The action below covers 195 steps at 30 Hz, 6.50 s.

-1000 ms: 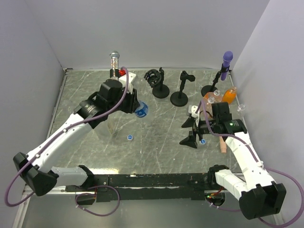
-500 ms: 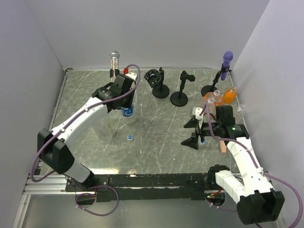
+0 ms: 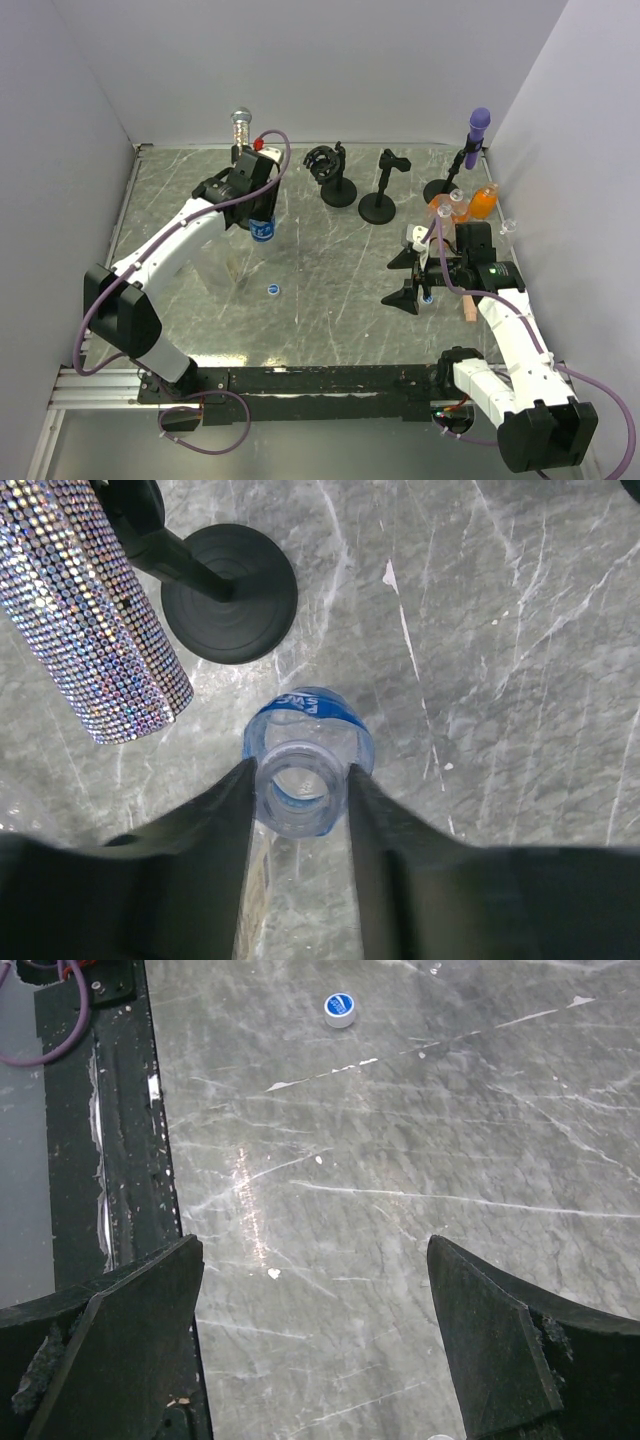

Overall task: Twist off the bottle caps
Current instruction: Place the bottle without the bottle cap at the center of the board, then pick up the plastic bottle from the center of the board, then pass from the left arm to the right, then unscrew the bottle cap from the plastic bottle.

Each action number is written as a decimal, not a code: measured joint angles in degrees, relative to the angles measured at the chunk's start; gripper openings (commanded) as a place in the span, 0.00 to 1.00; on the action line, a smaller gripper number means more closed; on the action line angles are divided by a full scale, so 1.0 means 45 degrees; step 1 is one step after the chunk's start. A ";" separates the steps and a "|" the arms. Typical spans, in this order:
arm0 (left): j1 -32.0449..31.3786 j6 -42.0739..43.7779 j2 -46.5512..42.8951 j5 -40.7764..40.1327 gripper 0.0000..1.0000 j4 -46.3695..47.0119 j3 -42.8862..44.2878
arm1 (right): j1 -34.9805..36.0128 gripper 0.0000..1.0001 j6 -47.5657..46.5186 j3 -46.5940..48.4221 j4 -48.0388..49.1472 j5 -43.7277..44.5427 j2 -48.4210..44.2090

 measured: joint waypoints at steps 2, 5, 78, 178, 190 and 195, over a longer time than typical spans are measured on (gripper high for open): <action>0.0024 0.0010 0.0000 0.0024 0.56 -0.0029 -0.0005 | 0.0000 0.99 -0.0005 0.0000 -0.0005 -0.0005 0.0015; 0.0053 0.0010 0.0000 0.0102 0.59 -0.0102 0.0000 | 0.0000 0.99 -0.0005 0.0000 0.0000 -0.0010 0.0034; 0.2006 -0.1768 -0.4760 -0.0913 0.05 -0.4265 -0.2025 | -0.0121 0.99 -0.0194 0.0000 -0.0083 -0.0053 0.0447; -0.5115 -0.6382 -0.4444 0.4080 0.01 0.8417 -0.5187 | 0.1865 0.99 0.3502 0.1715 -0.0010 0.0306 0.1083; -0.5115 -1.0384 -0.3016 0.1744 0.01 0.7524 -0.4352 | 0.2103 0.99 0.4823 0.1375 0.1243 0.2652 0.1093; -0.5115 -1.1045 -0.2744 0.1695 0.01 0.7446 -0.4294 | 0.2341 0.99 0.5251 0.0957 0.1651 0.3900 0.1103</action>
